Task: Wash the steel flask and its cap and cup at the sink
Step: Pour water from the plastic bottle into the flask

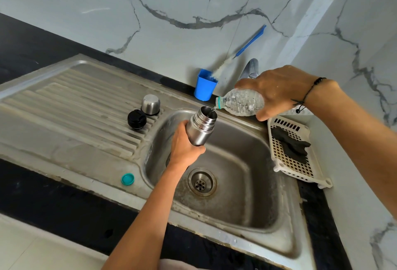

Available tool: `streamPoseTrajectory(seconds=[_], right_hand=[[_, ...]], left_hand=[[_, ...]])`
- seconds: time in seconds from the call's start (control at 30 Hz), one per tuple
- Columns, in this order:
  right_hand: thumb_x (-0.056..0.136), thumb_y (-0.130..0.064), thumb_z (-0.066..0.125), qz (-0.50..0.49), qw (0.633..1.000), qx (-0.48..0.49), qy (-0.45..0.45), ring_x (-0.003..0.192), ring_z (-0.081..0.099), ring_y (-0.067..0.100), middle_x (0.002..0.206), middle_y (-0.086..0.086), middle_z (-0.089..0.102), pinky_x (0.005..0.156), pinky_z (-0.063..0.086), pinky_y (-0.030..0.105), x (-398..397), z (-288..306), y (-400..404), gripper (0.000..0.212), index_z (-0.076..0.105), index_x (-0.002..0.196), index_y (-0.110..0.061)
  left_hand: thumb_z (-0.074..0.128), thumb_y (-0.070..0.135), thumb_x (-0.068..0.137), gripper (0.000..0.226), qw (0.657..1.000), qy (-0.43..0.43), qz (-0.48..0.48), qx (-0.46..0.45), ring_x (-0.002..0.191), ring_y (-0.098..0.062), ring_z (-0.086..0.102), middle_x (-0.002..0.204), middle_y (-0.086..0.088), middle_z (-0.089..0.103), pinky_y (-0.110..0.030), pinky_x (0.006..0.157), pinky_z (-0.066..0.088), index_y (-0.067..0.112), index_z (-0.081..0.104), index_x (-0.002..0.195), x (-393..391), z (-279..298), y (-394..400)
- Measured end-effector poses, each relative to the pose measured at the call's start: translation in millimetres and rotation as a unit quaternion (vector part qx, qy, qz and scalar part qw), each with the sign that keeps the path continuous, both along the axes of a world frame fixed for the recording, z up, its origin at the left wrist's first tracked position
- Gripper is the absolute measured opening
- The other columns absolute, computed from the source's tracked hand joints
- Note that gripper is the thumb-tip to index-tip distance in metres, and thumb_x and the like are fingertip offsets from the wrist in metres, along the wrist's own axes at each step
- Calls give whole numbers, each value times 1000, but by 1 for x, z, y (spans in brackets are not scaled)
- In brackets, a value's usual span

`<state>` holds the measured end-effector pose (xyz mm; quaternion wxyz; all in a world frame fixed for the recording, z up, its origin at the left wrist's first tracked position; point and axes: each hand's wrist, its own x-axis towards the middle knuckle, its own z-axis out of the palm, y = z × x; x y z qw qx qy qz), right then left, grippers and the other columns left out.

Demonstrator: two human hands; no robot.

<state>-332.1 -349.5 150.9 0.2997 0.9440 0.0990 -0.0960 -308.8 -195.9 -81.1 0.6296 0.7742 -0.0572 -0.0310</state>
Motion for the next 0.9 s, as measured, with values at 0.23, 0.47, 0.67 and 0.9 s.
streamPoseTrajectory(seconds=[0.23, 0.47, 0.67, 0.9], right_hand=[[73, -51, 66, 13, 1000, -8, -10, 78, 56, 20, 86, 3, 61, 59, 40, 29, 4, 1, -1, 84, 18, 141, -39], [72, -51, 66, 26, 1000, -3, -15, 78, 57, 20, 85, 4, 63, 62, 44, 31, 8, 0, 0, 82, 19, 139, -42], [72, -49, 66, 42, 999, -12, -28, 78, 57, 22, 83, 2, 61, 59, 40, 29, 10, -5, 3, 81, 21, 138, -43], [73, -50, 66, 55, 998, -19, -34, 80, 53, 21, 88, 1, 60, 56, 35, 26, 10, -5, 5, 80, 21, 139, -42]], left_hand=[[78, 1, 61, 79, 1000, 1, -2, -5, 98, -18, 53, 112, 1, 52, -27, 75, 39, 16, 41, 129, 1, 4, 4], [79, 0, 59, 78, 1000, -3, 0, 0, 97, -20, 56, 111, 0, 54, -31, 75, 44, 16, 42, 126, 1, 3, 3], [79, 1, 59, 75, 1000, -2, 2, 3, 97, -22, 57, 110, -3, 56, -35, 78, 48, 16, 43, 123, 2, 2, 1], [78, 0, 59, 76, 1000, -1, 1, 4, 98, -21, 56, 112, -3, 56, -32, 77, 45, 16, 43, 123, 2, 2, 1]])
